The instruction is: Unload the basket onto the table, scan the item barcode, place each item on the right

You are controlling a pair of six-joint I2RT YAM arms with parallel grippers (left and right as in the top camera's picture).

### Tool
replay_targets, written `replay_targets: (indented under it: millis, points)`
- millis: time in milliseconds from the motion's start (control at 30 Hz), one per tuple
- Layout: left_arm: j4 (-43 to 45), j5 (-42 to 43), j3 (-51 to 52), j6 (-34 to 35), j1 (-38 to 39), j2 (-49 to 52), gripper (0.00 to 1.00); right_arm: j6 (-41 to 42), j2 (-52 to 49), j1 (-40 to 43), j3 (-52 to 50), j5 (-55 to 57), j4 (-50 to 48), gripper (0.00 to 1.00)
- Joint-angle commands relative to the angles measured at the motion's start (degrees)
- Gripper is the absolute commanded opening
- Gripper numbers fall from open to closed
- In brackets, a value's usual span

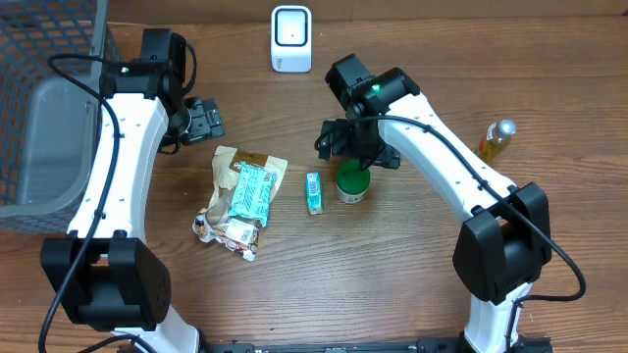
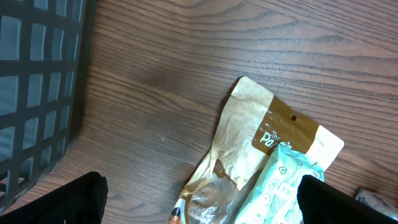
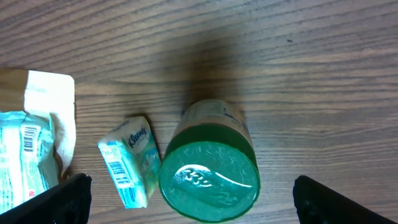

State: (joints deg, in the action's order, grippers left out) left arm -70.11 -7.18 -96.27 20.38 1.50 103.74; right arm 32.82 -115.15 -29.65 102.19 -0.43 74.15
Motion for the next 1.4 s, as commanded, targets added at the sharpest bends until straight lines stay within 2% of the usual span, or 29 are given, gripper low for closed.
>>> replay_targets:
  millis: [0,400,900,1367]
  points:
    - [0.0,-0.7,-0.9,-0.7,0.4,0.0,1.0,0.2,-0.4,0.1,-0.3,0.8,-0.1,1.0]
    - [0.0,-0.7,-0.9,-0.7,0.4,0.0,1.0,0.2,-0.7,0.1,-1.2,0.9,0.4,1.0]
    - [0.0,-0.7,-0.9,-0.7,0.4,0.1,1.0,0.2,-0.7,0.0,-13.5,0.8,-8.0,1.0]
    - [0.0,-0.7,-0.9,-0.7,0.4,0.0,1.0,-0.2,-0.7,-0.2,-14.0,1.2,-8.8,1.0]
